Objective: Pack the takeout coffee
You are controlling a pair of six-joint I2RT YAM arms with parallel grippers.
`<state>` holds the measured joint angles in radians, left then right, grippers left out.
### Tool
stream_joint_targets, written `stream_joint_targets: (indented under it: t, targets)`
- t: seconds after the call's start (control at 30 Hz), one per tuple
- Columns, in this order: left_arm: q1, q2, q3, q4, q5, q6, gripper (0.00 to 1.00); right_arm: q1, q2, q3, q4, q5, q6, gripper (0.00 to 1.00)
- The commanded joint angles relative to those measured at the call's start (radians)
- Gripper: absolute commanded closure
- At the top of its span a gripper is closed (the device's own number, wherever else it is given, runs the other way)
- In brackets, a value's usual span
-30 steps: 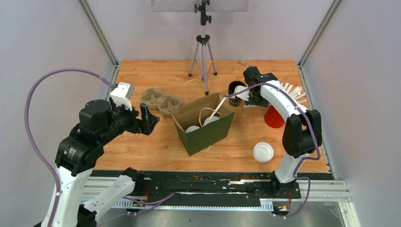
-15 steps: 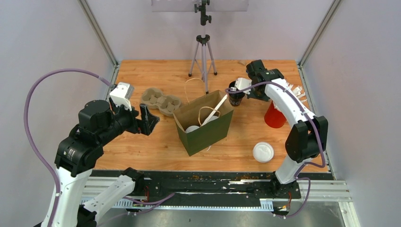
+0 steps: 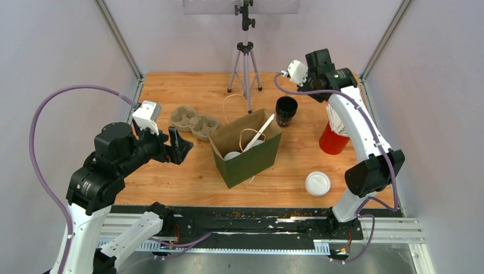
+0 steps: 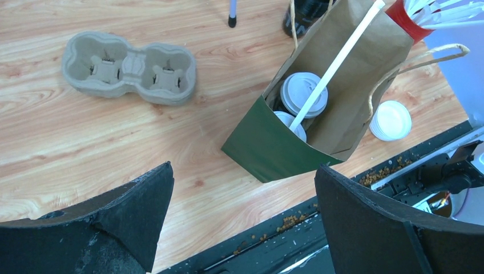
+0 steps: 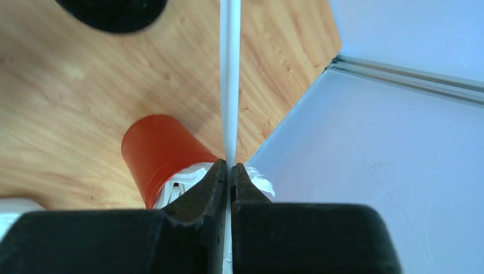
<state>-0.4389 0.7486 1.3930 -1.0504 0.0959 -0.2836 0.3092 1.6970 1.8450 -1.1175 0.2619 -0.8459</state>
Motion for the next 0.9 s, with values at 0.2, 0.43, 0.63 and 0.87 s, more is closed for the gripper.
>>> stream_joint_targets:
  t: [0.2,0.43,0.63,0.87]
  targets:
    - [-0.006,-0.008,-0.018,0.066,0.020,-0.026,0.00,0.092,-0.107,0.185,0.055,-0.006,0.093,1.00]
    - [-0.006,-0.008,-0.031,0.077,0.017,-0.029,0.00,0.285,-0.237,0.071,0.036,0.124,-0.002,1.00]
    - [-0.006,0.000,-0.037,0.094,0.024,-0.040,0.00,0.361,-0.330,0.068,-0.001,0.042,-0.005,1.00]
    - [-0.006,0.004,-0.044,0.113,0.029,-0.044,0.00,0.469,-0.500,-0.119,-0.005,-0.110,-0.165,0.99]
